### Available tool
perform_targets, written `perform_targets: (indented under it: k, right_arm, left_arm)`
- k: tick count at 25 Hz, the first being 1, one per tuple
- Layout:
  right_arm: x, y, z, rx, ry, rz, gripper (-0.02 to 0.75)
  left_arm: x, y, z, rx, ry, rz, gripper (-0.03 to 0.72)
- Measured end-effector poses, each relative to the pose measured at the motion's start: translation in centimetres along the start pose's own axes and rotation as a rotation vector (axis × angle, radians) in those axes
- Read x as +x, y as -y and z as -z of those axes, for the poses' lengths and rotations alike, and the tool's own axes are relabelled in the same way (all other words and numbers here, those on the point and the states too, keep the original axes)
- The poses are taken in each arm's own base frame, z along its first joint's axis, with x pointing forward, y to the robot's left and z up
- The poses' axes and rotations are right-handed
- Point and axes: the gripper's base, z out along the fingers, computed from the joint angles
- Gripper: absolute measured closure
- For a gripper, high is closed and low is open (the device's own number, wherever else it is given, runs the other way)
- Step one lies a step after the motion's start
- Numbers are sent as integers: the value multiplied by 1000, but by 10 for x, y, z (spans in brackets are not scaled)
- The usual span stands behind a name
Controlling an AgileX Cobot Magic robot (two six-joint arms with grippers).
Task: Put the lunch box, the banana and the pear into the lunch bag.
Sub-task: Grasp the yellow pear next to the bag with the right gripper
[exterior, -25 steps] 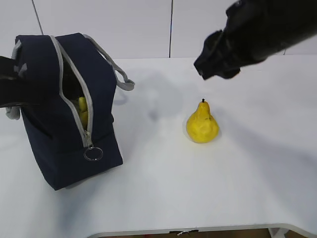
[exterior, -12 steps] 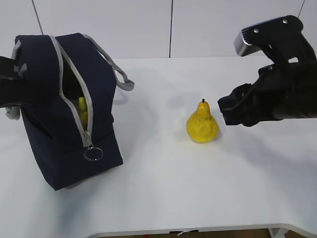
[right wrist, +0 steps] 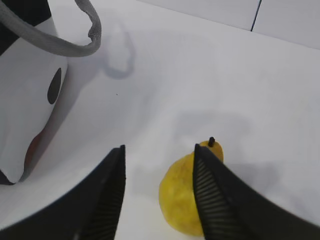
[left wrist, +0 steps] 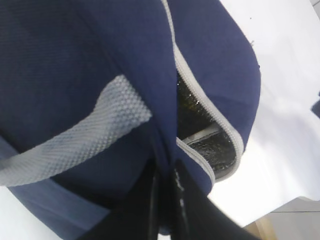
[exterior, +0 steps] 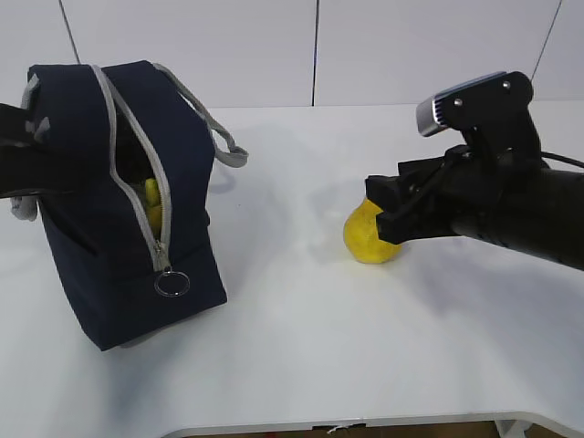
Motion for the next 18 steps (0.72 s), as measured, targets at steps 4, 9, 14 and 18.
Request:
perform_targets:
  k: [4,9,14,18]
  right_arm:
    - [8,0,-17,6,40,-32,262]
    - [21,9,-31,112,36,-131,161]
    - [29,14,-42,167,79,-160,152]
    - [36,14,-48,174,76,-187,151]
  left_arm:
    - [0,0,0,0,0,0,703]
    - [0,0,0,0,0,0,703]
    - [0,0,0,0,0,0,703]
    - [0,0,0,0,0,0,703]
